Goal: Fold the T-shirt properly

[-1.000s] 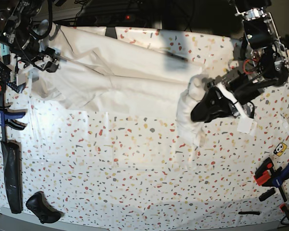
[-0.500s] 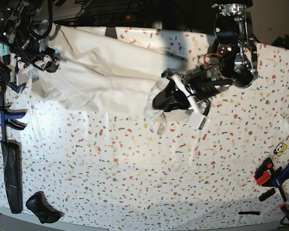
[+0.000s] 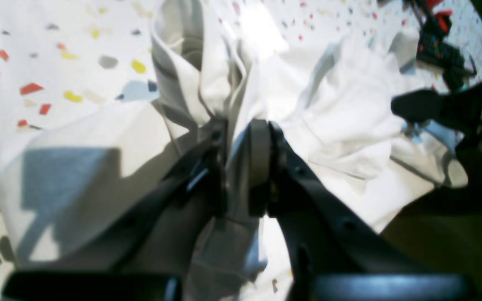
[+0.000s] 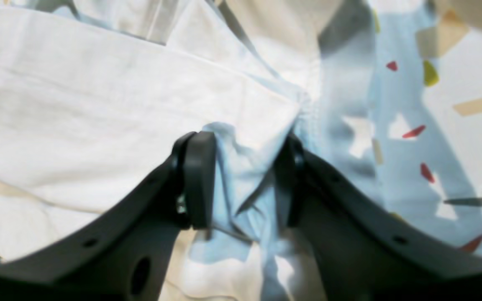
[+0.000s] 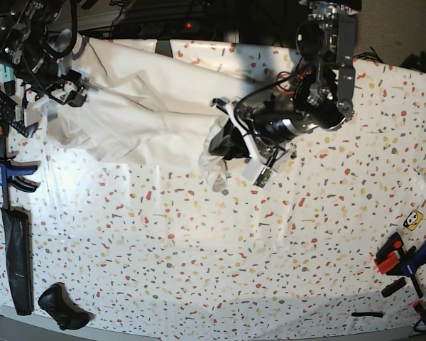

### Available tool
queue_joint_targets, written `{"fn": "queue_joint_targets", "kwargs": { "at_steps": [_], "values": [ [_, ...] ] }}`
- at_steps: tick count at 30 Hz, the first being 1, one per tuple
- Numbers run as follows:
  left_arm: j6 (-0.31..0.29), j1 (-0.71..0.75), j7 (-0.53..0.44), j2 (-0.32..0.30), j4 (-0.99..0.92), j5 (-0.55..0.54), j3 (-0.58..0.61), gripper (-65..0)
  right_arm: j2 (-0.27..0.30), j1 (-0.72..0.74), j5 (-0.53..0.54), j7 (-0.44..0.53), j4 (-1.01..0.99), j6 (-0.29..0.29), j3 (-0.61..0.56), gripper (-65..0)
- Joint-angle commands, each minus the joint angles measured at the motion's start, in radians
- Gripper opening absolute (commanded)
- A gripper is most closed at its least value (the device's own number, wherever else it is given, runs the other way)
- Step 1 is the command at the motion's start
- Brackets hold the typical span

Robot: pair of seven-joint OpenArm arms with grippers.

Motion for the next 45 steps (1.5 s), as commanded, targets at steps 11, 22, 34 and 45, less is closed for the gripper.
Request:
{"fn": "queue_joint_targets", "kwargs": {
  "at_steps": [11, 22, 34, 45],
  "values": [
    [0.014, -0.011, -0.011, 0.005, 0.018, -0.020, 0.131, -65.0, 0.008, 0.003, 0.005, -0.006, 0.009, -0.004, 0.000, -41.0],
    [0.014, -0.016, -0.087, 0.006, 0.019, -0.027, 0.238, -38.1, 0.008, 0.003, 0.005, -0.006, 0.009, -0.004, 0.000, -41.0],
    [0.080, 0.014, 0.031, -0.002, 0.161, 0.261, 0.234, -65.0, 0.009, 0.003, 0.005, -0.007, 0.009, -0.004, 0.000, -41.0],
    [0.299, 0.052, -0.033, -0.117, 0.148, 0.404, 0.234, -52.0, 0.009, 0.003, 0.005, -0.006, 0.009, -0.001, 0.000, -41.0]
  ]
}}
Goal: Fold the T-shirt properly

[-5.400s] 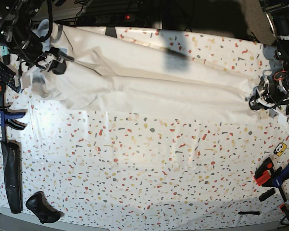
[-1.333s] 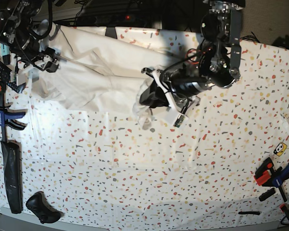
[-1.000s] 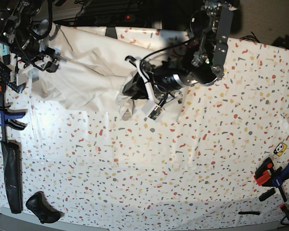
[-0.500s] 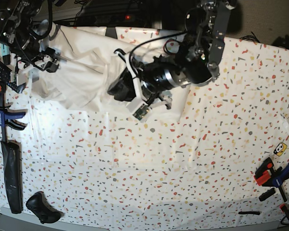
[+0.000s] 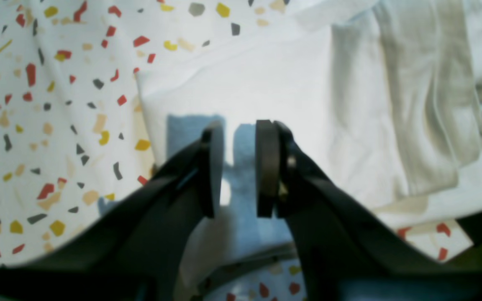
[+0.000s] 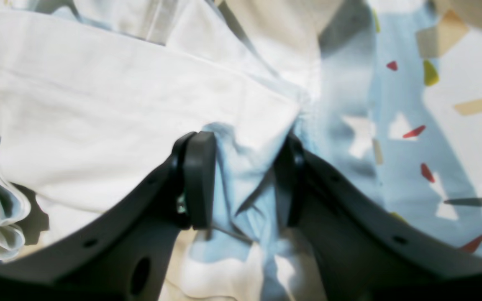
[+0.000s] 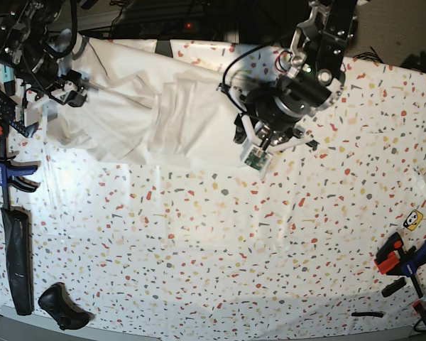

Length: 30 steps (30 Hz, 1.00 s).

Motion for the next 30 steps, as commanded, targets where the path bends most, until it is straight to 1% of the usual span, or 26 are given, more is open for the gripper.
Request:
{"fn": "queue_joint_targets", "kwargs": {
  "at_steps": [1, 4, 6, 8, 9, 10, 12, 15, 16, 17, 19, 22, 25, 29, 30],
  "values": [
    [0.001, -0.010, -0.022, 0.005, -0.002, -0.005, 0.000, -52.4, 0.009, 0.003, 0.005, -0.006, 0.009, -0.001, 0.000, -41.0],
    [0.001, -0.012, -0.034, 0.004, -0.084, -0.003, 0.000, -54.1, 0.009, 0.003, 0.005, -0.003, 0.009, 0.001, 0.000, -41.0],
    [0.004, -0.016, -0.074, 0.004, -0.153, 0.019, 0.000, -54.1, 0.009, 0.003, 0.005, -0.003, 0.009, 0.021, 0.000, -41.0],
    [0.044, -0.016, -0.113, 0.004, -0.209, 0.048, 0.000, -54.1, 0.009, 0.003, 0.013, -0.006, 0.009, 0.044, 0.000, -41.0],
    [0.055, -0.018, -0.114, 0.005, -0.229, 0.056, 0.000, -54.1, 0.011, 0.003, 0.035, -0.015, 0.010, 0.063, 0.001, -41.0],
    [0.057, -0.019, -0.111, 0.004, -0.246, 0.057, 0.000, -54.1, 0.016, 0.003, 0.068, -0.034, 0.010, 0.086, 0.005, -41.0],
    [0.056, -0.022, -0.106, 0.004, -0.264, 0.056, 0.000, -54.2, 0.028, 0.003, 0.167, -0.068, 0.013, 0.110, 0.029, -41.0],
    [0.057, -0.030, -0.106, 0.005, -0.268, 0.056, 0.000, -54.2, 0.053, 0.003, 0.338, -0.079, 0.038, 0.113, 0.111, -41.0],
    [0.057, -0.035, -0.106, 0.005, -0.268, 0.056, 0.000, -54.2, 0.063, 0.003, 0.382, -0.088, 0.051, 0.113, 0.146, -41.0],
    [0.057, -0.040, -0.106, 0.005, -0.268, 0.056, 0.000, -54.2, 0.071, 0.003, 0.402, -0.097, 0.069, 0.117, 0.181, -41.0],
    [0.058, -0.050, -0.107, 0.005, -0.268, 0.055, 0.000, -54.2, 0.090, 0.003, 0.401, -0.114, 0.099, 0.136, 0.244, -41.0],
    [0.062, -0.070, -0.111, 0.005, -0.268, 0.043, 0.000, -54.2, 0.126, -0.003, 0.402, -0.142, 0.106, 0.135, 0.318, -41.0],
    [0.072, -0.089, -0.106, 0.005, -0.269, 0.037, 0.000, -54.2, 0.155, -0.053, 0.401, -0.142, 0.106, 0.135, 0.335, -41.0],
    [0.072, -0.096, -0.105, 0.005, -0.269, 0.037, 0.000, -54.2, 0.142, -0.106, 0.428, -0.142, 0.105, 0.135, 0.327, -40.9],
    [0.071, -0.095, -0.105, 0.005, -0.269, 0.034, 0.000, -54.2, 0.131, -0.105, 0.427, -0.142, 0.105, 0.136, 0.327, -38.8]
  ]
}}
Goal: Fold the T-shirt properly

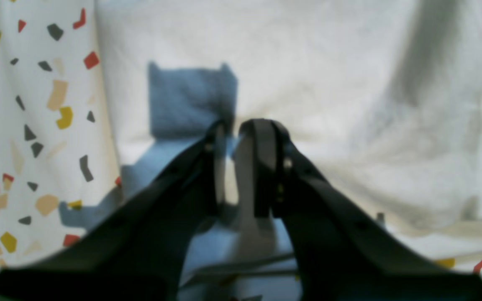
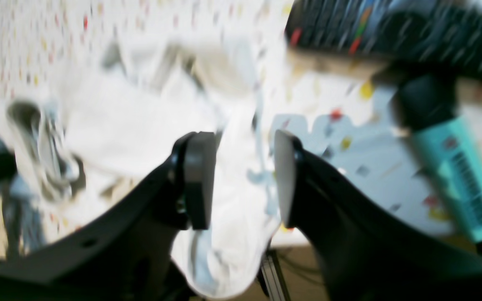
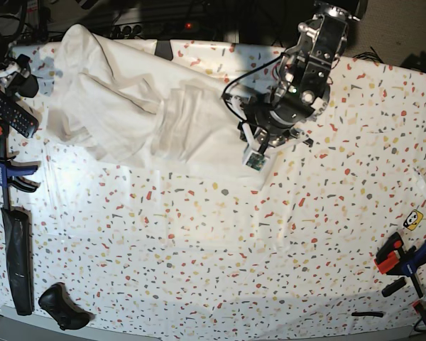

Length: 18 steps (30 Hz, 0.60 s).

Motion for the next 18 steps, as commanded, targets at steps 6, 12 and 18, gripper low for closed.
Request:
{"fn": "queue_joint_targets", "kwargs": {
  "at_steps": [6, 12, 18],
  "values": [
    [0.006, -0.013, -0.004, 0.002, 0.013, 0.000, -0.001, -54.2, -0.007, 0.008, 0.011, 0.074, -0.081, 0.015, -0.079, -31.3],
    [0.006, -0.014, -0.005, 0.002, 0.013, 0.000, -0.001, -54.2, -0.008, 0.042, -0.066, 0.119, -0.233, 0.015, -0.156, -31.3],
    [0.006, -0.013, -0.005, 0.002, 0.013, 0.000, -0.001, -54.2, -0.017, 0.089, -0.078, 0.113, -0.313, 0.015, -0.166, -31.3]
  ]
}}
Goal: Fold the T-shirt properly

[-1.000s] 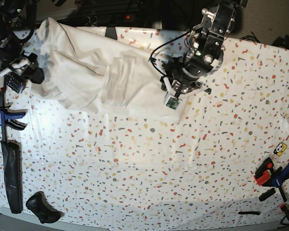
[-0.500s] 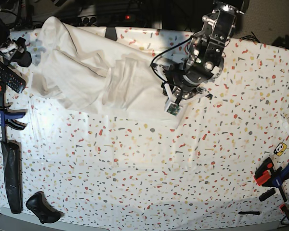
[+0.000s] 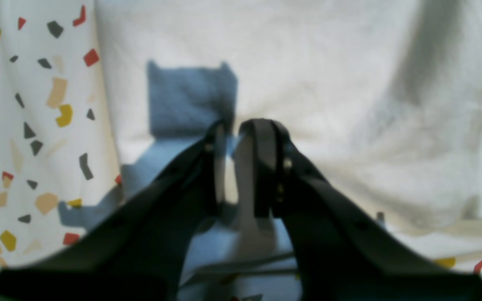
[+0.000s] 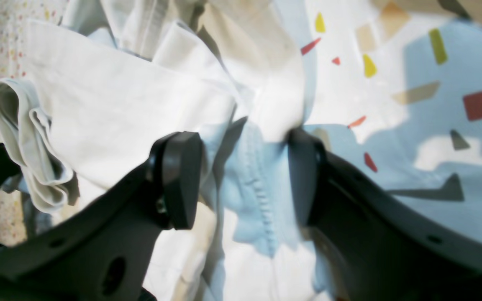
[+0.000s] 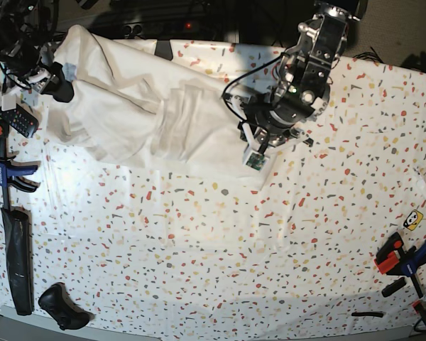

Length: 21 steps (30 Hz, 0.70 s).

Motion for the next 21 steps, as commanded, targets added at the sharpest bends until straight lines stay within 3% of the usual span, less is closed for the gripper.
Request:
{"fn": "queue_joint_targets", "kwargs": {
  "at_steps": [1, 8, 10, 13, 15, 18, 21],
  "values": [
    [0.006, -0.013, -0.008, 0.002, 0.013, 0.001, -0.001, -54.2, 0.000, 0.016, -0.017, -0.032, -0.007, 0.002, -0.007, -31.3],
    [0.006, -0.013, -0.008, 0.002, 0.013, 0.001, -0.001, -54.3, -0.056, 0.102, -0.023, -0.023, -0.047, 0.002, -0.137, -31.9],
    [0.006, -0.013, -0.008, 0.002, 0.013, 0.000, -0.001, -57.5, -0.059, 0.128, -0.023, -0.021, -0.047, 0.001, -0.176, -37.9],
    [0.006, -0.013, -0.009, 0.002, 0.013, 0.000, -0.001, -65.0, -0.059, 0.178, -0.026, -0.016, -0.047, 0.002, -0.208, -54.3],
    [0.006, -0.013, -0.010, 0.002, 0.013, 0.000, -0.001, -65.0, -0.058, 0.218, -0.026, -0.005, -0.047, 0.002, -0.207, -63.0],
    [0.006, -0.013, -0.016, 0.002, 0.013, 0.000, -0.001, -65.0, -0.058, 0.287, -0.039, 0.005, -0.047, 0.001, -0.201, -65.0],
    [0.006, -0.013, -0.018, 0.003, 0.013, 0.000, -0.001, -65.0, -0.052, 0.370, -0.146, 0.017, -0.047, 0.002, -0.201, -65.0]
  ]
}}
